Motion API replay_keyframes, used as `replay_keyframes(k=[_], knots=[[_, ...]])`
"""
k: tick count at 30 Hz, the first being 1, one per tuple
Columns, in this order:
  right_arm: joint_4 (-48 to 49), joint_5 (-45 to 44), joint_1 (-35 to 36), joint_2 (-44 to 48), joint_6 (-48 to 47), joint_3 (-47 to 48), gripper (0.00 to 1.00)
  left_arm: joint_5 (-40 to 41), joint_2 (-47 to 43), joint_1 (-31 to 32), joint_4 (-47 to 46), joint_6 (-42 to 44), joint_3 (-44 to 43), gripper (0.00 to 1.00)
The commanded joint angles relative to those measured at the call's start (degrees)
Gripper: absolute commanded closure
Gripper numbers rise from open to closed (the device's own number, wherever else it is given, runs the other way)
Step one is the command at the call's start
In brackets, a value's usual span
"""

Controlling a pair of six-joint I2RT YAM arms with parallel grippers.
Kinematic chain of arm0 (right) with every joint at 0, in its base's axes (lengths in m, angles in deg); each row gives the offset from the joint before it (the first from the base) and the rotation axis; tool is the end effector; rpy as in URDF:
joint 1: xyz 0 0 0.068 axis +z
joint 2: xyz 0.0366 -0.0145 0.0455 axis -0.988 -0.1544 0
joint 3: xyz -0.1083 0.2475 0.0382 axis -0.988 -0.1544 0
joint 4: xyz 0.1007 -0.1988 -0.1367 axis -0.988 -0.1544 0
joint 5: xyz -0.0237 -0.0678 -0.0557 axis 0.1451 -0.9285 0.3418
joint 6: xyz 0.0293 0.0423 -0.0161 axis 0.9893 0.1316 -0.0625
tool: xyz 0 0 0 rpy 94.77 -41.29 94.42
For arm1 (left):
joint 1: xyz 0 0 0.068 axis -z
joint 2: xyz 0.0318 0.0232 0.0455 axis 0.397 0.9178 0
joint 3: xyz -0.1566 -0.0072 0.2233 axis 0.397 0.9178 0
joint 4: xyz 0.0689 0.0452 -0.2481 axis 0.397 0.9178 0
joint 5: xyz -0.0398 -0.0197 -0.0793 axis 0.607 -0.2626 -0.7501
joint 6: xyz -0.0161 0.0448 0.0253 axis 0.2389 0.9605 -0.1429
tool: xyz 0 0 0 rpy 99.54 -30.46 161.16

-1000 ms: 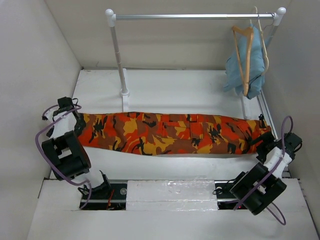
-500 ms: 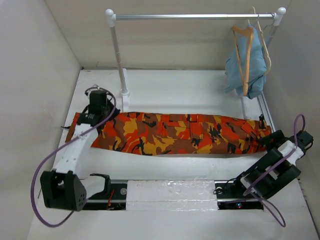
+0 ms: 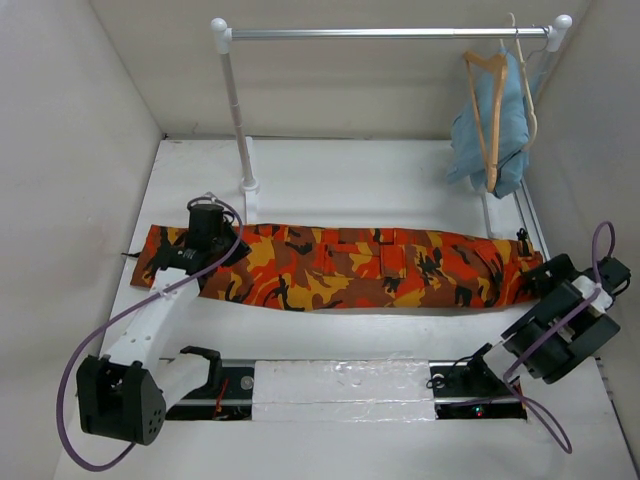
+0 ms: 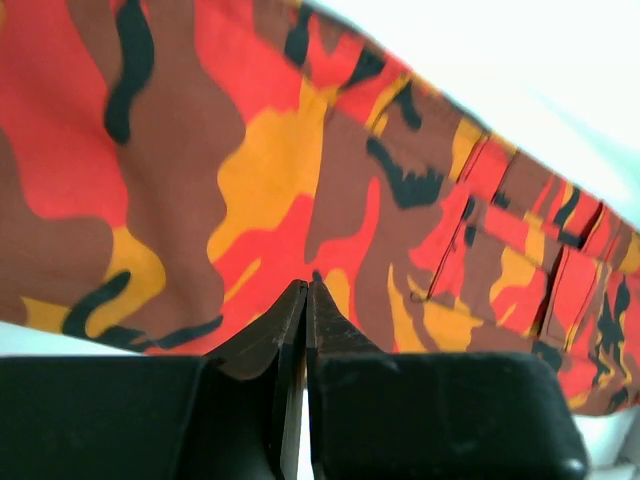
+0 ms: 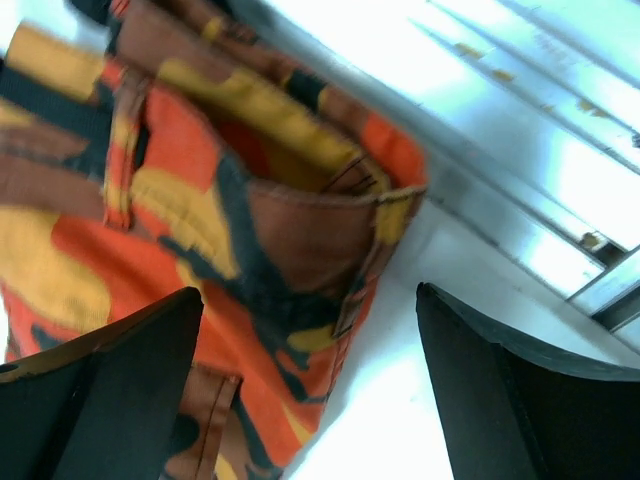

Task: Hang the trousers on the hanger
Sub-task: Fold the trousers at the center of the board.

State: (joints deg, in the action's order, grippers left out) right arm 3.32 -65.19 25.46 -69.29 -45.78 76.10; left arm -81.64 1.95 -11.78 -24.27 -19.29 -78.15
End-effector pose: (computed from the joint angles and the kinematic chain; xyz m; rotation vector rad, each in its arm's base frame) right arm 0.1480 -0.1941 0.1680 1.3666 2.1210 0.2068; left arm 0.2195 -0.0476 0.2587 -0.4791 2.2406 -0.5400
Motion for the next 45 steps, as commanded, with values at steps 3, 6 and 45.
replay_keyframes(k=[3, 6, 45], knots=[[-6.31, 2.05, 2.66, 10.41, -5.44, 3.29, 0.08, 5.09, 0.23, -0.10, -1.65, 2.08, -6.03, 1.00], [-6.87, -4.53, 2.66, 15.28, -4.48, 0.31, 0.06, -0.26, 2.08, -0.10, -3.23, 1.02, -7.53, 1.00], [-22.85, -1.48, 30.24, 43.04, 2.81, 14.61, 1.00, 15.11, 9.99, 39.27, -11.93, -10.49, 4.24, 1.00]])
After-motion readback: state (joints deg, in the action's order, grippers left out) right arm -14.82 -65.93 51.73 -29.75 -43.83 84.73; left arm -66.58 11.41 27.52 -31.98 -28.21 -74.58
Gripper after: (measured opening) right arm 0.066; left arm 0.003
